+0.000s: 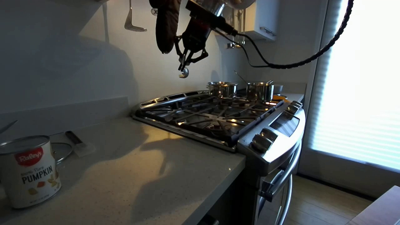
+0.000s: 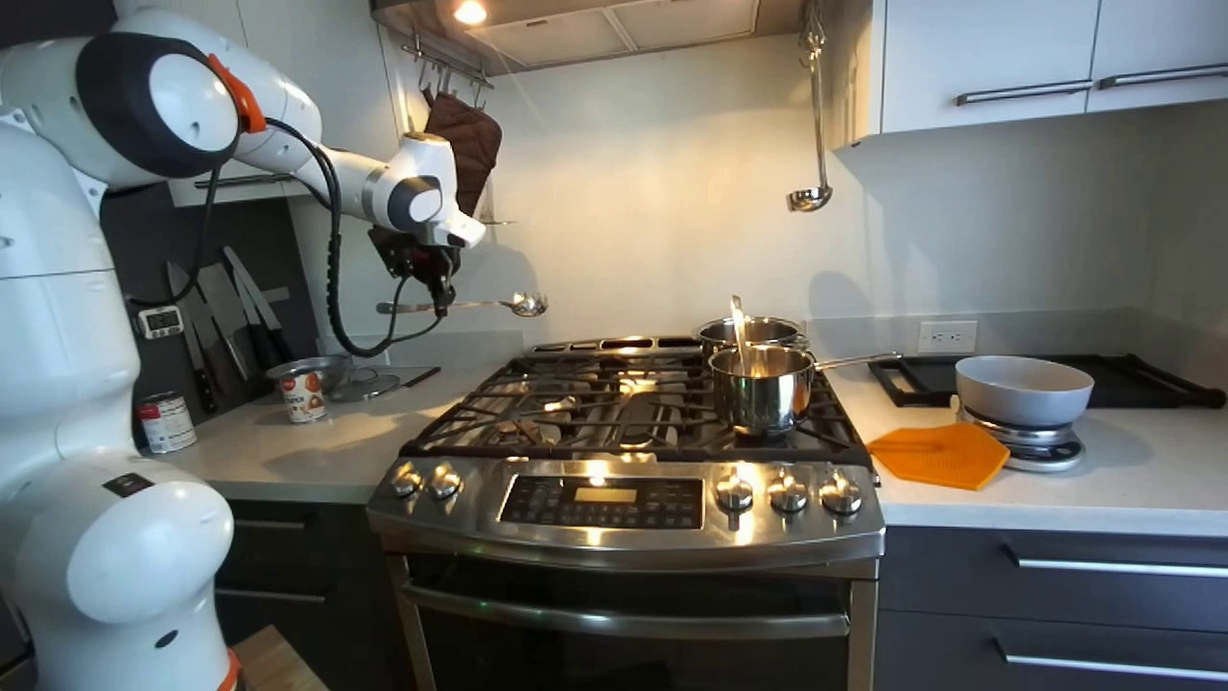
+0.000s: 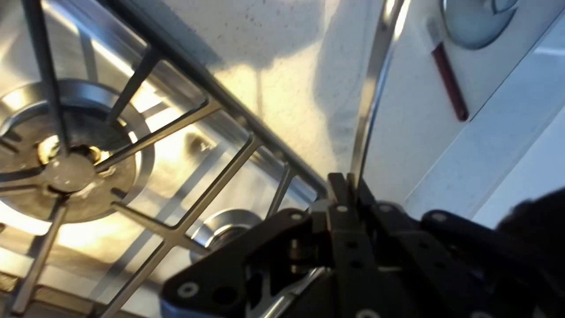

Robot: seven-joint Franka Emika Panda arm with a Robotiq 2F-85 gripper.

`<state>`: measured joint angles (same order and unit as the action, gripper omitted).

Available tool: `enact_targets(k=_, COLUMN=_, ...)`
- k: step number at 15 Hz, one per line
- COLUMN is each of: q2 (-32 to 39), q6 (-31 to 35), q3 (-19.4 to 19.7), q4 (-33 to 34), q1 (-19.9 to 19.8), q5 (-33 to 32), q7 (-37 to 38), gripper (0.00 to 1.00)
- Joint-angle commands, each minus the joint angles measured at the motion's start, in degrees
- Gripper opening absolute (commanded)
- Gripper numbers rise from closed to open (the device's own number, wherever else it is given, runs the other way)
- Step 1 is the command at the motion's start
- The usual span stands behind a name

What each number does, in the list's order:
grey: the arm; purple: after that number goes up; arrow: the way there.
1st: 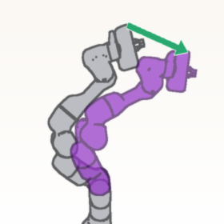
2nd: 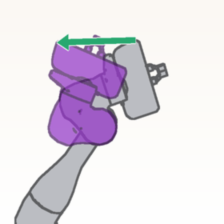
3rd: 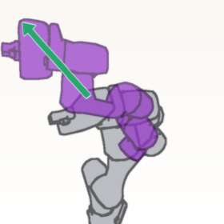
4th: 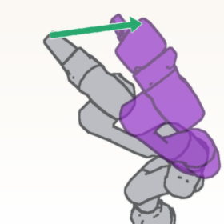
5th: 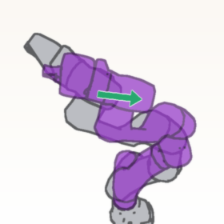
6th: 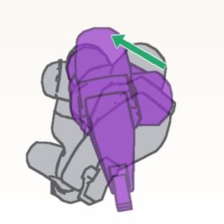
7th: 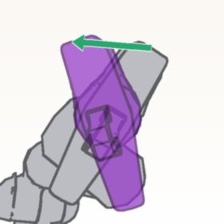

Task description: Move the pot on the left to the bottom right stove plate, remove silver ladle from the pot and put it on the counter

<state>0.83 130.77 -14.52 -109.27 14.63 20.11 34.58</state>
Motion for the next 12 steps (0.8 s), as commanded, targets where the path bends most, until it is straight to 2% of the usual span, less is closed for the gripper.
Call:
enact_targets(k=1, q2=0.1, q6=2.4, q3=-1.0, q4=-3.2, q1=0.5, q5=12.7, q7=-14.9, gripper=0.01)
enact_targets(k=2, q2=0.6, q6=1.0, q3=-0.7, q4=-1.2, q1=0.6, q5=6.7, q7=-7.7, gripper=0.01)
enact_targets(k=3, q2=0.8, q6=1.1, q3=-0.8, q4=-1.5, q1=0.7, q5=7.6, q7=-9.0, gripper=0.04)
enact_targets(k=7, q2=0.9, q6=1.1, q3=-0.7, q4=-1.2, q1=0.7, q5=7.4, q7=-8.8, gripper=0.04)
enact_targets(k=8, q2=0.9, q6=1.1, q3=-0.7, q4=-1.2, q1=0.7, q5=7.4, q7=-8.7, gripper=0.01)
enact_targets(k=12, q2=2.2, q6=1.6, q3=-2.0, q4=-2.8, q1=1.2, q5=17.7, q7=-17.9, gripper=0.01)
